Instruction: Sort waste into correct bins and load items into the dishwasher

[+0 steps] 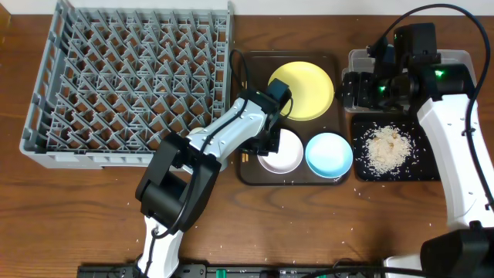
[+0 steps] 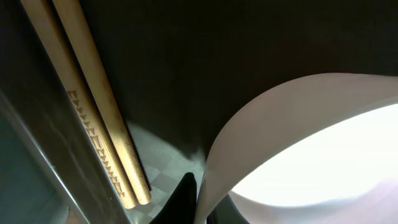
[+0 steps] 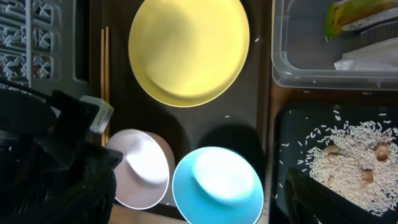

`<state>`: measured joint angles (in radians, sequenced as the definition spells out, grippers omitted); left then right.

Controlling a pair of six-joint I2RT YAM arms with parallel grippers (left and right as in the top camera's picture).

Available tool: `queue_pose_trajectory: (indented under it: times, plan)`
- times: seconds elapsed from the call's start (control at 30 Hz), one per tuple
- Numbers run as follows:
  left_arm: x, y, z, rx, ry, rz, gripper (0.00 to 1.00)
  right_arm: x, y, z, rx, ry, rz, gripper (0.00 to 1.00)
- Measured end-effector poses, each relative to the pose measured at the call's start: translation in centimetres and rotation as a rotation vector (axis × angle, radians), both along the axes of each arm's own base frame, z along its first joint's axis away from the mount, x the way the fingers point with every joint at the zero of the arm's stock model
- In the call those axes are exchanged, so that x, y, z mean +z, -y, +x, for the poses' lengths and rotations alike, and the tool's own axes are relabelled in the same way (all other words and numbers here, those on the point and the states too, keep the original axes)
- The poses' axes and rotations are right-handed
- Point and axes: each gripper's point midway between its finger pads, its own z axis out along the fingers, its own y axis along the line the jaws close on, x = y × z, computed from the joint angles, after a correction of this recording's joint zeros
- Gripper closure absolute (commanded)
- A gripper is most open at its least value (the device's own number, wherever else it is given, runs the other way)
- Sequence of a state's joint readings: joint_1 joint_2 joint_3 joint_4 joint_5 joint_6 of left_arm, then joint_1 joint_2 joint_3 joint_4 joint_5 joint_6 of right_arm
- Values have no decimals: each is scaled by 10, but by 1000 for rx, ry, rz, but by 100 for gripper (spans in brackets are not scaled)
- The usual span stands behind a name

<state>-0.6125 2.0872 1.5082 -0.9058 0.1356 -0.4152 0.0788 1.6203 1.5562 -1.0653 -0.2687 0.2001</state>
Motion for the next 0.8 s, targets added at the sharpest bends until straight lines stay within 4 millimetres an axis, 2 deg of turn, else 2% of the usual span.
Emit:
queue_pose_trajectory:
  times: [0.13,0.2,0.27,0.37,0.57,0.7,0.8]
  plan:
    - [6,-2,-1,-1,6,5,92,0,0,0,0,0,0,16]
    - [16,-3,3,-1,40,4,92,0,0,0,0,0,0,16]
    - [32,-6,9,0,93,3,92,0,0,0,0,0,0,16]
    - [67,-12,20,6,208,5,92,0,0,0,0,0,0,16]
    - [136,-38,39,54,448,50,92,0,0,0,0,0,0,16]
    - [162,-58,46,96,526,71,92,0,0,0,0,0,0,16]
    - [165,-65,47,110,525,68,92,0,0,0,1,0,0,16]
